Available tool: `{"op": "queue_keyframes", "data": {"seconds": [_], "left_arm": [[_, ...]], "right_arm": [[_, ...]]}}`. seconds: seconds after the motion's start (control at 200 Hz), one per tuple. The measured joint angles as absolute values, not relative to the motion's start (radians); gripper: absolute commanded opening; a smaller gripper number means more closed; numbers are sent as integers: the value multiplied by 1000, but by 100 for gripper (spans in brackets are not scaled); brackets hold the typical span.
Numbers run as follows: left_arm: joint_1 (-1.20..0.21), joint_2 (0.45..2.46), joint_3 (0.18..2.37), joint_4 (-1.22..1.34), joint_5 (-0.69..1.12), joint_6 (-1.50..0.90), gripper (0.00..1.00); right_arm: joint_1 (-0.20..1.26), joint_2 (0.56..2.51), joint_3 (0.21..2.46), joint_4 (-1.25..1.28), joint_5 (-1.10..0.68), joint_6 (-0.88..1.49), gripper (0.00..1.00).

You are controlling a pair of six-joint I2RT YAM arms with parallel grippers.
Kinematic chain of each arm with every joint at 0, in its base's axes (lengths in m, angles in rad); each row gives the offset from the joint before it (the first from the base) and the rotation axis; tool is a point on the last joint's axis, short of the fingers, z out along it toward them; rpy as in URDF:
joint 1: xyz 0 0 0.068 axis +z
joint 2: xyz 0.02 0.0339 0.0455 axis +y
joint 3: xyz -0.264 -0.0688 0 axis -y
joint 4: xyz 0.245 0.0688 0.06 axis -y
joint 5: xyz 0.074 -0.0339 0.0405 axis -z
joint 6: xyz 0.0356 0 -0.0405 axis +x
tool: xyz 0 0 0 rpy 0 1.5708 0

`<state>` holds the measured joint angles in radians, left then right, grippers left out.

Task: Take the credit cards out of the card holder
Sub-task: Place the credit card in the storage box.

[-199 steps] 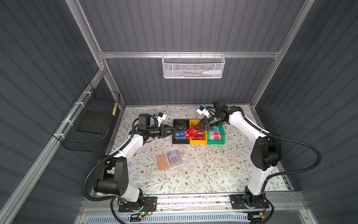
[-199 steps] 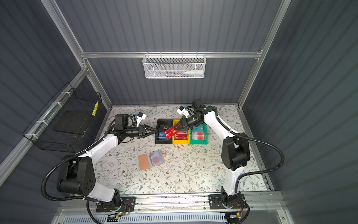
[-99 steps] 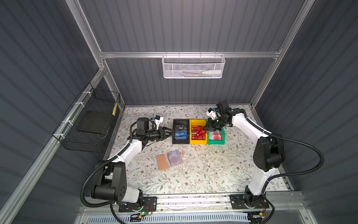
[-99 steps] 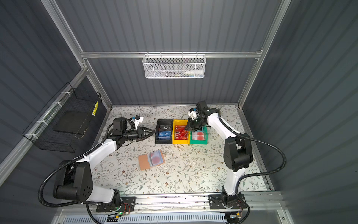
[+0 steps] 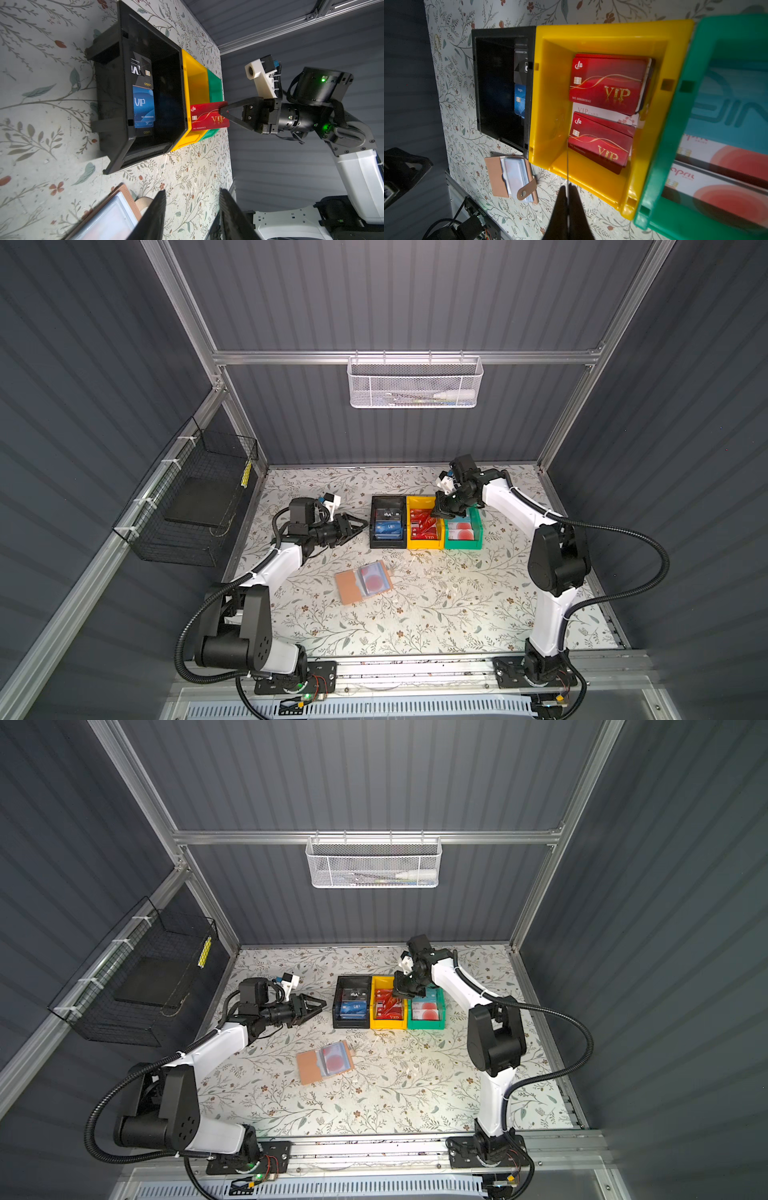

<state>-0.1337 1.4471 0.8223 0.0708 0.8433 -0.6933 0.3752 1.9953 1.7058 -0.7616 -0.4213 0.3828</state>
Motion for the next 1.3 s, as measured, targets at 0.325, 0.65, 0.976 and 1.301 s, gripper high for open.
{"op": "queue_keyframes", "data": {"seconds": [0.325,0.65,0.976,1.301], "left_arm": [[-129,1448,794,101,837,-702,45],[-129,1449,782,126,837,-712,45],[-123,1449,763,134,837,-719,45],[-123,1456,762,138,837,-719,45]], "right_arm": [[408,2064,1746,-763,-375,404,0],[447,2071,1746,-762,-364,424,5],[465,2071,1744,-760,-357,435,14],[466,2071,1712,-756,-320,434,19]]}}
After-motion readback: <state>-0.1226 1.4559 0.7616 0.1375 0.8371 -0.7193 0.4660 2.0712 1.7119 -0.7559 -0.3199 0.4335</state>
